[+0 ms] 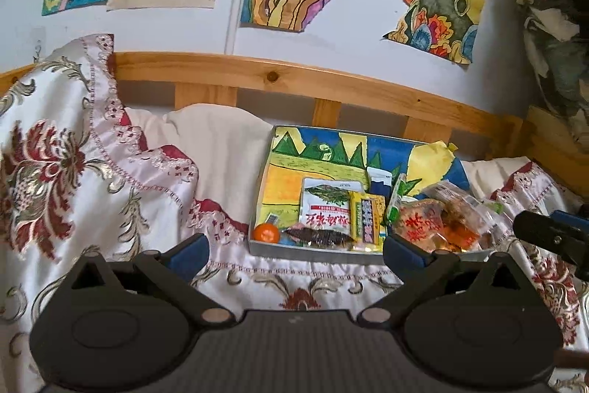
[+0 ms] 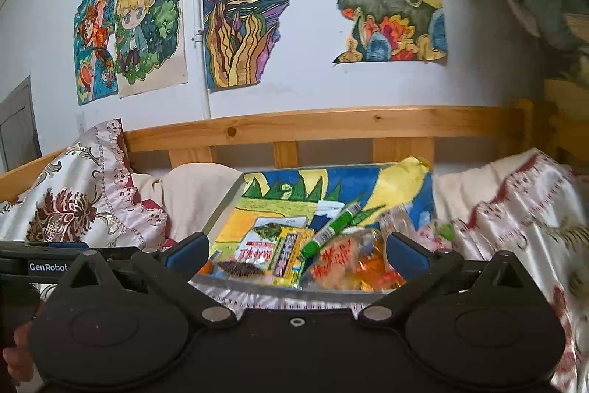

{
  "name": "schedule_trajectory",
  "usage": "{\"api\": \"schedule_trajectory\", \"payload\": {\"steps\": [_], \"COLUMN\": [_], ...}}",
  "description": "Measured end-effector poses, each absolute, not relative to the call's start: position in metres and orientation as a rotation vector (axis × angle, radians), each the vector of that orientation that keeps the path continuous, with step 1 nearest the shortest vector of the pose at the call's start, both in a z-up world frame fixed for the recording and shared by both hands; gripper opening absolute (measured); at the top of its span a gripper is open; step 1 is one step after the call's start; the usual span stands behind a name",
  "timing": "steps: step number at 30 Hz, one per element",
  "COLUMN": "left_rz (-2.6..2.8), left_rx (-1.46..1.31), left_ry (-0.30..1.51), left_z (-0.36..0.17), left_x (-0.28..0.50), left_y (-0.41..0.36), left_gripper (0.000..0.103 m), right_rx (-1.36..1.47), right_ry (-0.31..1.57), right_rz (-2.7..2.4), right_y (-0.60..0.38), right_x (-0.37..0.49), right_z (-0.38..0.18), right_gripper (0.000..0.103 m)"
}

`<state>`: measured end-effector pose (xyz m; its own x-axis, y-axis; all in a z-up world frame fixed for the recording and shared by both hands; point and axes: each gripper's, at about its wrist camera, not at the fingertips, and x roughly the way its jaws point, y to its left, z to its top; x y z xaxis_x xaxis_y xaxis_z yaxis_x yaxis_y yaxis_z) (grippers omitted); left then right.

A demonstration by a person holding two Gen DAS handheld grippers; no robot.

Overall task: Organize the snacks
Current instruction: 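Withdraw both open tools up and away from the tray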

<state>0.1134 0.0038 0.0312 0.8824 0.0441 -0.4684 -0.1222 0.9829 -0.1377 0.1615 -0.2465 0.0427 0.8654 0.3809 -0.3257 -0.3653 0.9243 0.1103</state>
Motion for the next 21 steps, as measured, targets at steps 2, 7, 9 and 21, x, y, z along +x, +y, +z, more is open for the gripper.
{"api": "schedule_trajectory", "payload": {"steps": [2, 7, 9, 21], "left_rz": [0.080, 0.061, 0.060, 0.062], "left_rx": [-0.157, -0.138, -0.128, -0.176], "left_ry": [0.483, 0.459, 0.449, 0.477], "left_z": [0.032, 0.034, 0.035, 0.023], "left_x": [0.104, 0.084, 0.076, 0.052], "left_y": [0.001, -0.007, -0.009, -0.007], "left_gripper": [0.102, 0.102, 0.102, 0.102], "right_rx": [0.059, 0.071, 0.071, 0.044], "right_ry": [0.358, 0.376, 0.383, 0.397], "right_rz": [0.380, 0.355, 0.346, 0.323], "right_y": [-0.251, -0.259, -0.262, -0.262], "right_x": [0.150, 0.129, 0.123, 0.089], "right_z": [0.040, 0.034, 0.032, 0.019], "right_gripper": [0.102, 0.102, 0.102, 0.102]}}
